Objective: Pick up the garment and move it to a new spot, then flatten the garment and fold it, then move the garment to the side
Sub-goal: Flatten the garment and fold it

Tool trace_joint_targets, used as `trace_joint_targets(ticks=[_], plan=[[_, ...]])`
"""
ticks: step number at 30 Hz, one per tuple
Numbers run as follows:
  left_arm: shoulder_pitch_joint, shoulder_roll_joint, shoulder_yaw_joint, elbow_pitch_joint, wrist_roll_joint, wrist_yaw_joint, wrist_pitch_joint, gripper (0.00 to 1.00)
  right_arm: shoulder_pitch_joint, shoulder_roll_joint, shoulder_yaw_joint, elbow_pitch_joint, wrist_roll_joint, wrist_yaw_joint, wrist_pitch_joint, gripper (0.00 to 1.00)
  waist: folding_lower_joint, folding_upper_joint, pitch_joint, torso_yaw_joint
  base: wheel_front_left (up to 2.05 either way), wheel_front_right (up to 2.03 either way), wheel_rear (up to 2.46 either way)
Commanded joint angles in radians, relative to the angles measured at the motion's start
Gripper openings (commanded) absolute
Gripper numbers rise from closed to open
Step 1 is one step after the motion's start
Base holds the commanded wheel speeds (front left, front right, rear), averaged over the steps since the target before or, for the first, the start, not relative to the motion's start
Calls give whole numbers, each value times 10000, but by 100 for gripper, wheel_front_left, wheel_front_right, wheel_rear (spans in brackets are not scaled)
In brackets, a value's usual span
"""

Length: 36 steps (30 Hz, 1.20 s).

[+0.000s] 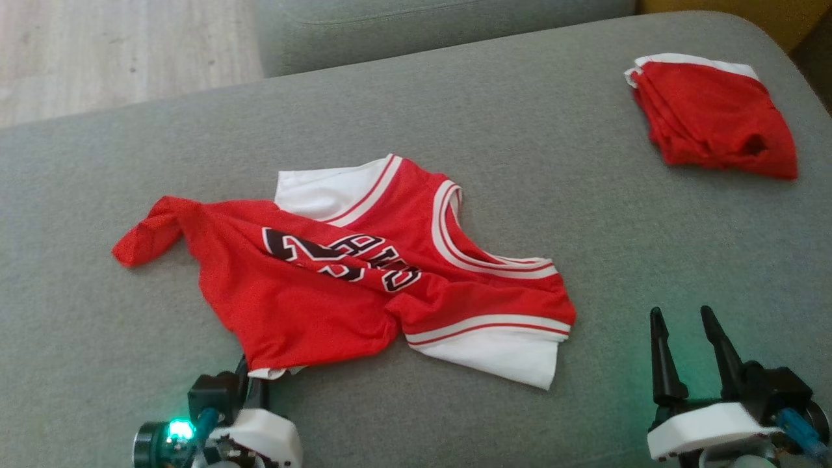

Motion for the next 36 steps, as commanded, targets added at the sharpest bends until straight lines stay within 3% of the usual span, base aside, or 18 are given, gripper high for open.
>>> trace_joint_targets(ticks=[1, 9, 14, 15, 19, 24, 25, 26, 27, 28, 29, 33, 36], plan=[[-342, 323, 195, -155, 264, 116, -168, 0, -205, -83, 155, -305, 103, 67, -138, 100, -1, 0, -78, 163, 0, 0, 0], [-416, 1113, -380, -858, 1133, 313, 216, 0, -31, -83, 194, -338, 196, 67, -138, 100, -1, 0, -508, 911, 0, 0, 0], [-7, 2258, -1042, -2243, 2096, 600, 1660, 0, 190, -83, 130, -384, 206, 67, -138, 100, -1, 0, -720, 1446, 0, 0, 0], [280, 2816, -1135, -3036, 2406, 833, 2397, 0, 244, -83, 79, -411, 210, 67, -138, 100, -1, 0, -757, 1634, 0, 0, 0], [993, 3777, -1057, -4335, 2605, 1177, 3586, 0, 313, -83, 76, -433, 198, 67, -138, 100, -1, 0, -787, 1904, 0, 0, 0], [1788, 4108, -1195, -5061, 2633, 1469, 4363, 0, 288, -83, 141, -400, 186, 67, -138, 100, -1, 0, -794, 1993, 0, 0, 0], [1870, 4035, -1304, -5128, 2635, 1458, 4403, 5, 276, -83, 155, -389, 179, 67, -138, 100, -1, 0, -792, 1988, 0, 0, 0], [1913, 3917, -1422, -5194, 2655, 1460, 4410, 29, 269, -83, 167, -373, 171, 67, -138, 100, -1, 0, -807, 1980, 0, 0, 0], [1929, 3779, -1572, -5244, 2689, 1433, 4412, 74, 264, -83, 183, -358, 159, 67, -138, 100, -1, 0, -804, 1961, 0, 0, 0], [1929, 3779, -1572, -5244, 2689, 1433, 4412, 74, 264, -83, 183, -358, 159, 67, -138, 100, -1, 0, -804, 1961, 0, 0, 0], [1919, 3615, -1739, -5283, 2674, 1325, 4377, 100, 256, -83, 196, -346, 146, 67, -138, 100, -1, 0, -798, 1938, 0, 0, 0], [1816, 3019, -2144, -5135, 2477, 1019, 4272, 100, 202, -83, 264, -296, 106, 67, -138, 100, -1, 0, -799, 1746, 0, 0, 0], [1858, 2885, -2267, -5029, 2257, 847, 4480, 100, 183, -83, 258, -289, 102, 67, -138, 100, -1, 0, -810, 1539, 0, 0, 0]])
